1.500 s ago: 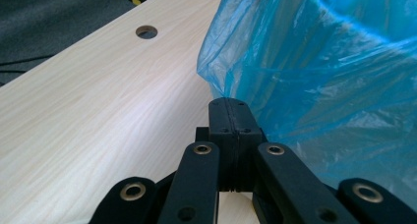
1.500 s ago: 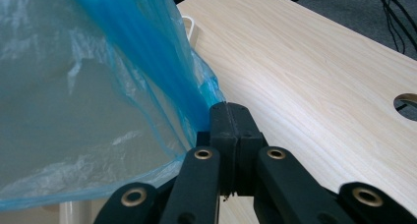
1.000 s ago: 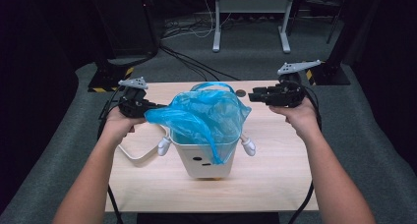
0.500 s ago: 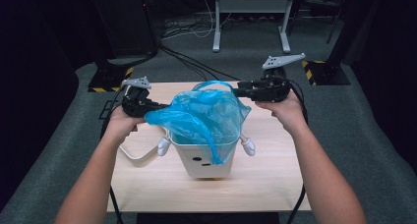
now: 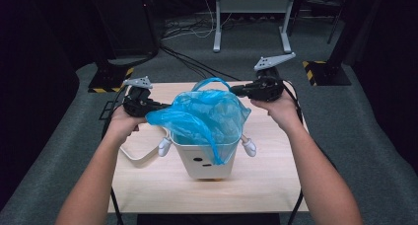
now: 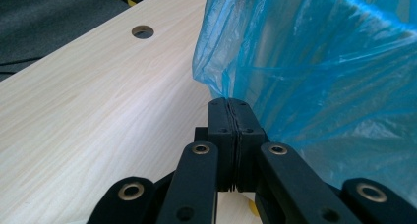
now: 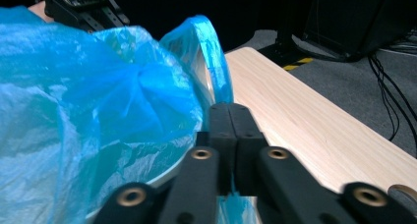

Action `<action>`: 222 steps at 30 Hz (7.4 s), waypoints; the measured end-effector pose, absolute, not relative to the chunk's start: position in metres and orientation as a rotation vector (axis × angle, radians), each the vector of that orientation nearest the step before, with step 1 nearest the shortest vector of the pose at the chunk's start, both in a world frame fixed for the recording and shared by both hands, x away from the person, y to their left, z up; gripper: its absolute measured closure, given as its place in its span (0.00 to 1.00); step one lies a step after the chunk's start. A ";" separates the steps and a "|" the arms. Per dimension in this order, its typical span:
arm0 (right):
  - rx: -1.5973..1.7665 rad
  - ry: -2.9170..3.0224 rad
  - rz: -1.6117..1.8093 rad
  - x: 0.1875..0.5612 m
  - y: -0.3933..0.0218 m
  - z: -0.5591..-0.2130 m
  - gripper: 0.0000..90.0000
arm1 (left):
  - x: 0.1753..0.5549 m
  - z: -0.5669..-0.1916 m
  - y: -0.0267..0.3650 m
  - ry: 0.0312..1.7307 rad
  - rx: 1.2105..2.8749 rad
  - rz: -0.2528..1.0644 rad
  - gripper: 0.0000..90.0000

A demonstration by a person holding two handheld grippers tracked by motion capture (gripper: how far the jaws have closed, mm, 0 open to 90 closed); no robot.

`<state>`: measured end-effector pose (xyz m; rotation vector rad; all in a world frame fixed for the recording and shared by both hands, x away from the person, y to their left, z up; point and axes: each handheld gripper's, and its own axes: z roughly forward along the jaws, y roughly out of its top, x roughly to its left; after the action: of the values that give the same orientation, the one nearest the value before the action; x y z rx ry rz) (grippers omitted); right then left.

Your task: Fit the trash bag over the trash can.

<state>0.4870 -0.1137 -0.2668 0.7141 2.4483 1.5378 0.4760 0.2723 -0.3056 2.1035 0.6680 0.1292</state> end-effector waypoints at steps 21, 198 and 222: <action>0.832 2.615 1.341 0.484 -0.129 -0.320 1.00 | 0.475 -0.328 0.277 0.689 2.127 -0.021 0.96; 0.623 2.506 1.505 0.372 -0.179 -0.293 0.78 | 0.384 -0.289 0.304 0.430 2.000 0.098 0.62; 0.673 2.404 1.659 0.432 -0.143 -0.264 0.62 | 0.450 -0.266 0.279 0.504 1.938 0.140 0.52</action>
<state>0.4323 -0.1431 -0.2641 0.6727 2.4042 1.6585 0.4503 0.2787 -0.2655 1.9379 0.5040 0.1399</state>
